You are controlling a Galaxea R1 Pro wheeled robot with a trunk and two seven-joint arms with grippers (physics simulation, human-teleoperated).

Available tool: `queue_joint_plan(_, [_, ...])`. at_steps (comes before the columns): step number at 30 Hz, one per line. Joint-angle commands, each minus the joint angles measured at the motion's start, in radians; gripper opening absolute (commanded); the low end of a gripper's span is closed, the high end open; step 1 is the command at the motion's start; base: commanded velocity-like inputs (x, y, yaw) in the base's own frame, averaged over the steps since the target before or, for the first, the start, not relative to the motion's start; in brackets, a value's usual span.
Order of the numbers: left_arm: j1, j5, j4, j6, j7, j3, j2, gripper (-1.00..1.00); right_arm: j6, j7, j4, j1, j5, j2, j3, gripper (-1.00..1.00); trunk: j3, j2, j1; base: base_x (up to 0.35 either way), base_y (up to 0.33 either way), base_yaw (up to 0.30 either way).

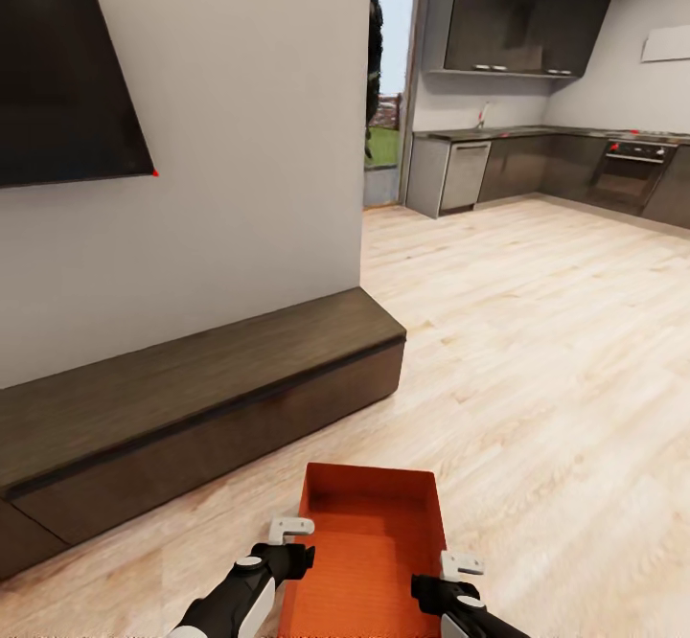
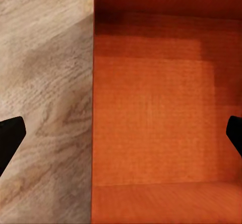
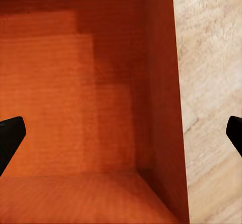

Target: Move the two storage containers from the living room to the garage. In the garage, place one container on the floor and stack the other container on top of it (either order is fine).

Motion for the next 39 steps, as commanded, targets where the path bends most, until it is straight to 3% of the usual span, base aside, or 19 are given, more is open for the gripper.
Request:
queue_joint_plan(1, [0.000, -0.004, -0.002, 0.006, 0.002, -0.001, 0.000, 1.00, -0.003, -0.004, 0.000, -0.001, -0.010, 0.000, 0.008, 1.00, -0.002, 0.000, 0.000, 0.000, 0.000, 0.000])
queue_joint_plan(15, [0.000, -0.004, 0.009, 0.003, 0.002, -0.001, 0.000, 1.00, -0.003, 0.000, 0.000, -0.001, -0.010, -0.001, 0.009, 1.00, -0.019, 0.000, 0.000, 0.000, 0.000, 0.000])
queue_joint_plan(25, [0.000, -0.004, 0.070, -0.009, 0.004, -0.002, 0.000, 1.00, -0.004, -0.011, 0.000, -0.001, 0.001, -0.004, 0.011, 1.00, -0.019, 0.000, 0.000, 0.000, 0.000, 0.000])
queue_joint_plan(30, [0.000, -0.004, 0.117, -0.048, 0.004, 0.001, 0.000, 1.00, -0.004, -0.014, 0.000, -0.001, 0.005, -0.020, 0.011, 1.00, -0.019, 0.000, 0.000, 0.000, 0.000, 0.000])
queue_joint_plan(33, [0.000, -0.002, 0.136, -0.064, 0.004, 0.004, 0.007, 1.00, -0.003, -0.014, 0.001, -0.002, 0.006, -0.046, 0.011, 1.00, -0.019, 0.000, 0.000, 0.000, 0.000, 0.000])
queue_joint_plan(39, [0.000, 0.004, 0.140, -0.072, 0.004, 0.007, 0.022, 1.00, -0.005, -0.013, 0.002, -0.001, 0.015, -0.058, 0.013, 1.00, -0.019, 0.000, 0.000, 0.000, 0.000, 0.000])
